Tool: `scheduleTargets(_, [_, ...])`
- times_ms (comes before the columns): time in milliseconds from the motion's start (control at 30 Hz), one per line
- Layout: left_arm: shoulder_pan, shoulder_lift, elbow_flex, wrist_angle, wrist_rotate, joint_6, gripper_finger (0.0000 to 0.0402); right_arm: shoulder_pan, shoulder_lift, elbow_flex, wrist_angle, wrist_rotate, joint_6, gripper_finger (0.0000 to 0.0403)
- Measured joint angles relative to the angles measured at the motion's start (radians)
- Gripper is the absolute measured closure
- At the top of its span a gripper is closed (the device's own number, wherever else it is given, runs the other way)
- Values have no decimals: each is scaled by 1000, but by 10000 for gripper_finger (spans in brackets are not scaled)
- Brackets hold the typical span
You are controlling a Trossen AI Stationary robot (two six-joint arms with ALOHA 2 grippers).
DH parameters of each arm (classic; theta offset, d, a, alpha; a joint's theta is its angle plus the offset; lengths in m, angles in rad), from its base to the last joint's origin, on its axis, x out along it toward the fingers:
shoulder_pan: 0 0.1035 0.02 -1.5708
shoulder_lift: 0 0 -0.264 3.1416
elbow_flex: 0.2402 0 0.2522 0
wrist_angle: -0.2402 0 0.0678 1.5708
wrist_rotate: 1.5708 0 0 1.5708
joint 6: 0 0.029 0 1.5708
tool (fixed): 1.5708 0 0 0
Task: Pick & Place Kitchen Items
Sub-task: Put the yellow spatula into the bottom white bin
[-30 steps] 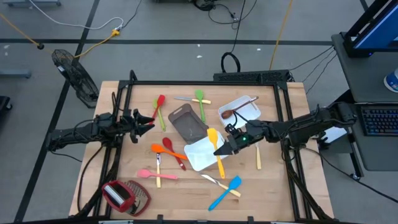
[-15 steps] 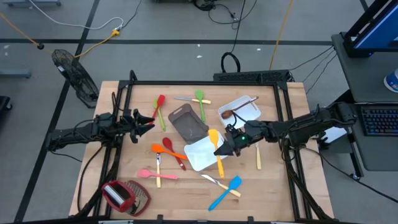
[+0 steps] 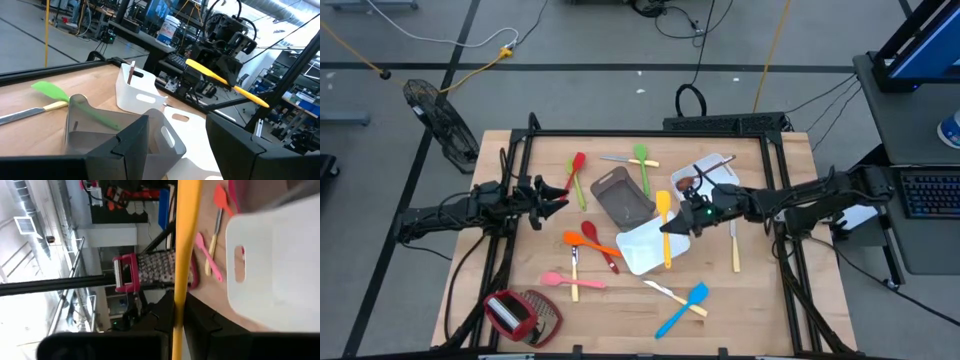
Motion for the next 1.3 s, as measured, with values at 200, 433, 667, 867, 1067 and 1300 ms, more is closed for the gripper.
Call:
scheduleTargets(200, [0,0,0,0,0,-13,199,-73,0,0,0,-34,-113,390])
scheduleTargets(433, [0,0,0,0,-4,-60,199,-166,0,3,-6,-76,-397,391])
scheduleTargets(667, [0,0,0,0,-4,-61,199,-223,-2,101,-121,-76,-858,391])
scheduleTargets(867, [0,0,0,0,-4,-95,199,-225,-5,342,-597,-46,-1184,391])
scheduleTargets(1067, [0,0,0,0,-4,-97,199,-209,7,516,-968,90,-1275,391])
scheduleTargets(1300, [0,0,0,1,-4,-90,199,-150,10,527,-1065,118,-1295,391])
